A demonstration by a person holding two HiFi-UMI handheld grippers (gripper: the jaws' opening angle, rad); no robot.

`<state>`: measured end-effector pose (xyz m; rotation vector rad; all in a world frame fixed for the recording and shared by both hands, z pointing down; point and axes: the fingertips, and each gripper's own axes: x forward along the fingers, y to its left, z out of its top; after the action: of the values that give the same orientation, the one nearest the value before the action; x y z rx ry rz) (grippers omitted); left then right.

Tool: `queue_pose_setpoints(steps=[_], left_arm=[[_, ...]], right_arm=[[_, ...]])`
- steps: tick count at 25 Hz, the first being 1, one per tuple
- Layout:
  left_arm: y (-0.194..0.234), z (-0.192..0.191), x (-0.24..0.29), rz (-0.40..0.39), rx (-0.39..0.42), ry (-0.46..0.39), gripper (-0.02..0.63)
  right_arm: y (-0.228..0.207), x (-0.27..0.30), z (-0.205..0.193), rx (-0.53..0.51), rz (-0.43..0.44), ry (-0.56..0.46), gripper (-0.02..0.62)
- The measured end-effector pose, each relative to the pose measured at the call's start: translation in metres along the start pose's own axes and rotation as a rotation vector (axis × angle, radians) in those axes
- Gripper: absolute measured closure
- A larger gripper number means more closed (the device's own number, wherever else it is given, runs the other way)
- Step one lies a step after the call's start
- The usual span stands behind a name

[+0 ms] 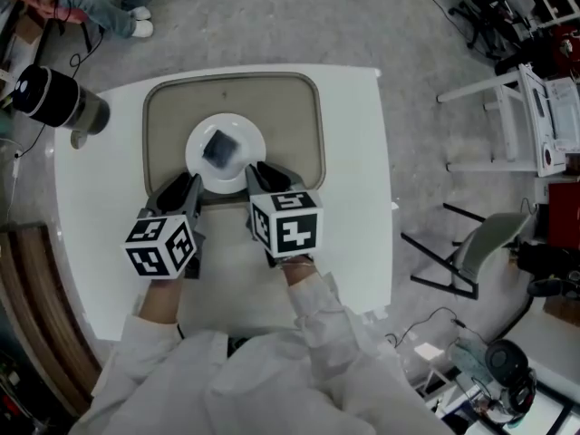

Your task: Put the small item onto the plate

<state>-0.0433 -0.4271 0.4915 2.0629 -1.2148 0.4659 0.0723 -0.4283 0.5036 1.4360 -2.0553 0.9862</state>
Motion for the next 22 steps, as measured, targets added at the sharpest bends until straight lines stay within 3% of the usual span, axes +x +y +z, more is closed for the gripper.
queue_pose_setpoints(steps=[11,17,22], left_arm=[[-0.014,0.005,-0.015,-0.019,0.051,-0.007,0.526],[-0.041,0.016,-0.039,-0.104,0.125,-0.074,0.552],[-0.072,0.013,-0.076,-0.159,0.159,-0.139,0.584]], right_arm=[[0.001,-0.022,0.006,-0.001,0.033,-0.050,0.531],[0.022,-0.057,0.011,0.040,0.148,-0.148,0.533],[0.042,-0.102,-0.002,-0.021,0.232,-0.201,0.565]])
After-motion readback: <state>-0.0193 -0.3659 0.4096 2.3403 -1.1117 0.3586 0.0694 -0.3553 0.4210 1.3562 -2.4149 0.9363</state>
